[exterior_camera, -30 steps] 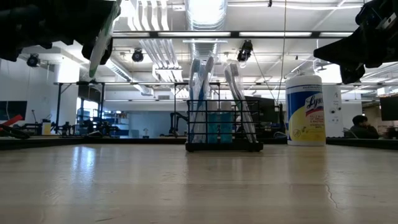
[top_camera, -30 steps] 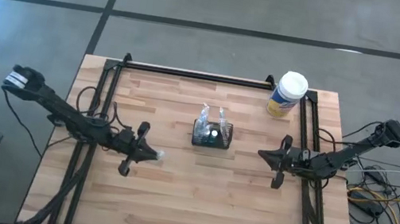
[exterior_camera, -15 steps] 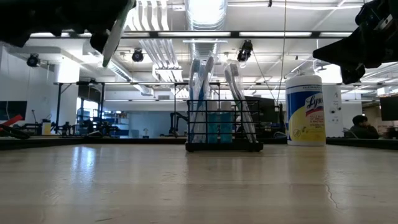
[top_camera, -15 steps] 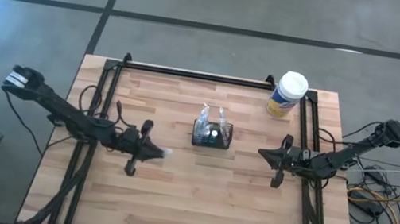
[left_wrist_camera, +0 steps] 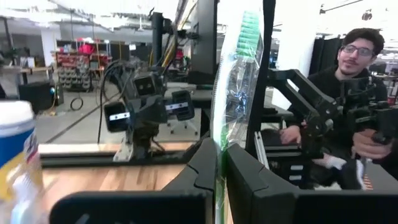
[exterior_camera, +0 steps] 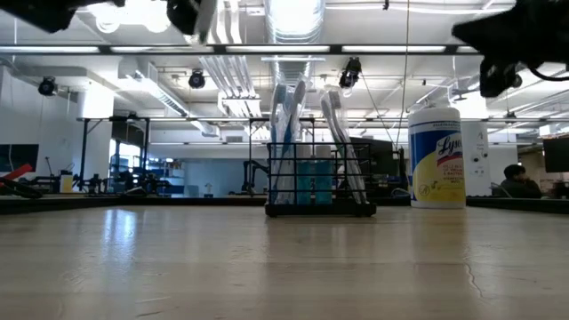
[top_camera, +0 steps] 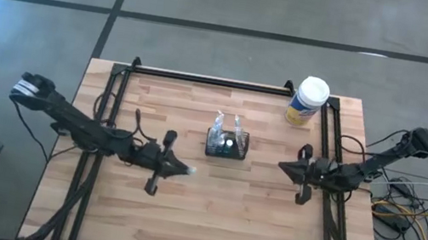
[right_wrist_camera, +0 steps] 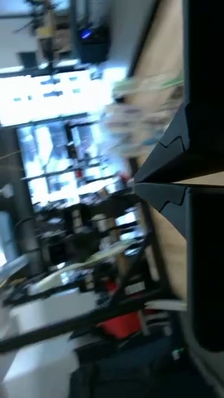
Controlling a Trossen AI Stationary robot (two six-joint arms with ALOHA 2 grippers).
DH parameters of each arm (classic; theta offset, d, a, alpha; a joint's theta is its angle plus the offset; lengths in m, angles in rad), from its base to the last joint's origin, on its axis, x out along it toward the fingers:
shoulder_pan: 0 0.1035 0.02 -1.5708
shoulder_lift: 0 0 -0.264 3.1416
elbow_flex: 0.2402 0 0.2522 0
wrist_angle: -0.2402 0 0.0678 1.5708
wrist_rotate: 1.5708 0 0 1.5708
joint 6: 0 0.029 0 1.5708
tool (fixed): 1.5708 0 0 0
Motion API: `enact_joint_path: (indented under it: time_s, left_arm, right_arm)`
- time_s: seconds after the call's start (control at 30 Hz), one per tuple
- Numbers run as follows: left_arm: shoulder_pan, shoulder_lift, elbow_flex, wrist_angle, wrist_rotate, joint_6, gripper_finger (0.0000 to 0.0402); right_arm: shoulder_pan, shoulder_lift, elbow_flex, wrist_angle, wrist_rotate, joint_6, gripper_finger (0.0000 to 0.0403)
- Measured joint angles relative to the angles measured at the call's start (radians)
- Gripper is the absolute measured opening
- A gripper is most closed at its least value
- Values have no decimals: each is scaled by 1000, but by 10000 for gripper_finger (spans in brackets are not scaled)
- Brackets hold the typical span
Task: Pick & Place toothbrushing station
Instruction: Put the green toothbrush into the black wire organizer
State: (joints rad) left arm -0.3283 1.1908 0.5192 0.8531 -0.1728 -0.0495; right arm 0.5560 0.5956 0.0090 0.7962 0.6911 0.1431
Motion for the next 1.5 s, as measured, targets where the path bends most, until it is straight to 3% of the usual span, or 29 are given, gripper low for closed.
enact_joint_path:
  time_s: [0.17, 0.47, 0.67, 0.77, 1.03, 1.2, 1.43, 1.5]
  left_arm:
    - [1, 126, 137, -3, 78, 94, 14]
    - [41, 296, 367, -110, 104, 44, 14]
    - [56, 376, 460, -129, 107, 6, 14]
    - [55, 402, 475, -137, 124, 17, 14]
    - [53, 390, 462, -153, 136, 20, 14]
    - [49, 338, 424, -147, 137, 20, 14]
    - [47, 324, 408, -139, 136, 20, 14]
    - [47, 324, 408, -140, 136, 20, 14]
  right_arm:
    - [0, 74, 34, 141, -103, -99, 15]
    - [0, 335, 317, 10, -193, -281, 75]
    - [-2, 531, 506, -33, -188, -337, 132]
    - [-1, 607, 574, -33, -135, -357, 157]
    - [-8, 680, 626, -39, -64, -339, 205]
    - [-9, 610, 587, -85, -79, -304, 177]
    - [-10, 527, 512, -85, -122, -278, 37]
    - [-10, 516, 492, -87, -123, -282, 18]
